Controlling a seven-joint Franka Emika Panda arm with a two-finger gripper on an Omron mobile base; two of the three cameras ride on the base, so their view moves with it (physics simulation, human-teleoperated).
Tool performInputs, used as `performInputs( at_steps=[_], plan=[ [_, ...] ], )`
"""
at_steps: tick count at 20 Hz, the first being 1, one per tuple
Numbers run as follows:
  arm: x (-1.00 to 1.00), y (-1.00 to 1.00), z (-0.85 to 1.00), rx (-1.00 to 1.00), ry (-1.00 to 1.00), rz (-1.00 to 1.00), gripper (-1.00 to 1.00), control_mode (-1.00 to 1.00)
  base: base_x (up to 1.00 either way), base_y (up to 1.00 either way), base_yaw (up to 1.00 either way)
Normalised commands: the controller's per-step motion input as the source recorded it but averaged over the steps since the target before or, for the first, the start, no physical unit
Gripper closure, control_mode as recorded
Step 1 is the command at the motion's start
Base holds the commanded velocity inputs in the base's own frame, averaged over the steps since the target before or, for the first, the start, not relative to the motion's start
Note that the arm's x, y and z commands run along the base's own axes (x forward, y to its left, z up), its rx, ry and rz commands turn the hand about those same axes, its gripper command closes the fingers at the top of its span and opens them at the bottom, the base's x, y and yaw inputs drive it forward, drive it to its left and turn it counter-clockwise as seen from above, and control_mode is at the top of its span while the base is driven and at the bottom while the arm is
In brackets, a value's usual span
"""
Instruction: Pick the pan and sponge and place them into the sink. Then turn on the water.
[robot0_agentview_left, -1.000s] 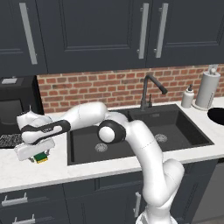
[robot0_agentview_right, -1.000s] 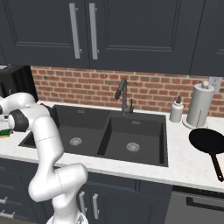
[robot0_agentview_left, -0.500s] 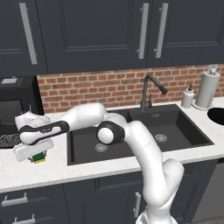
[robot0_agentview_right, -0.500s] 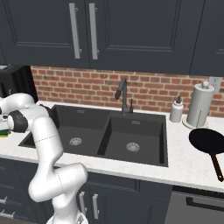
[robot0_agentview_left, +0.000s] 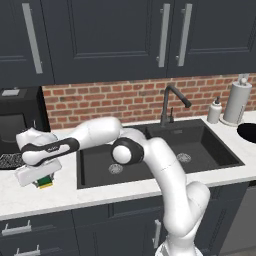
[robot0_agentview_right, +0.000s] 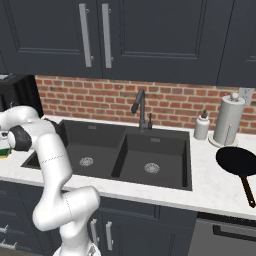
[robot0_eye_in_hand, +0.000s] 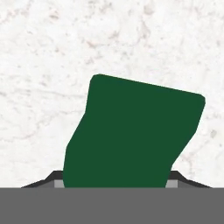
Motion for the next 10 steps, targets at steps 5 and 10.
performInputs(
  at_steps=[5,10],
  plan=[
    [-0.44,-0.67,0.22,0.06,0.0,0.0,1.0,-1.0,0.0,0.0,0.0],
    [-0.27,-0.98,0.44,0.02,0.0,0.0,1.0,-1.0,0.0,0.0,0.0]
  ],
)
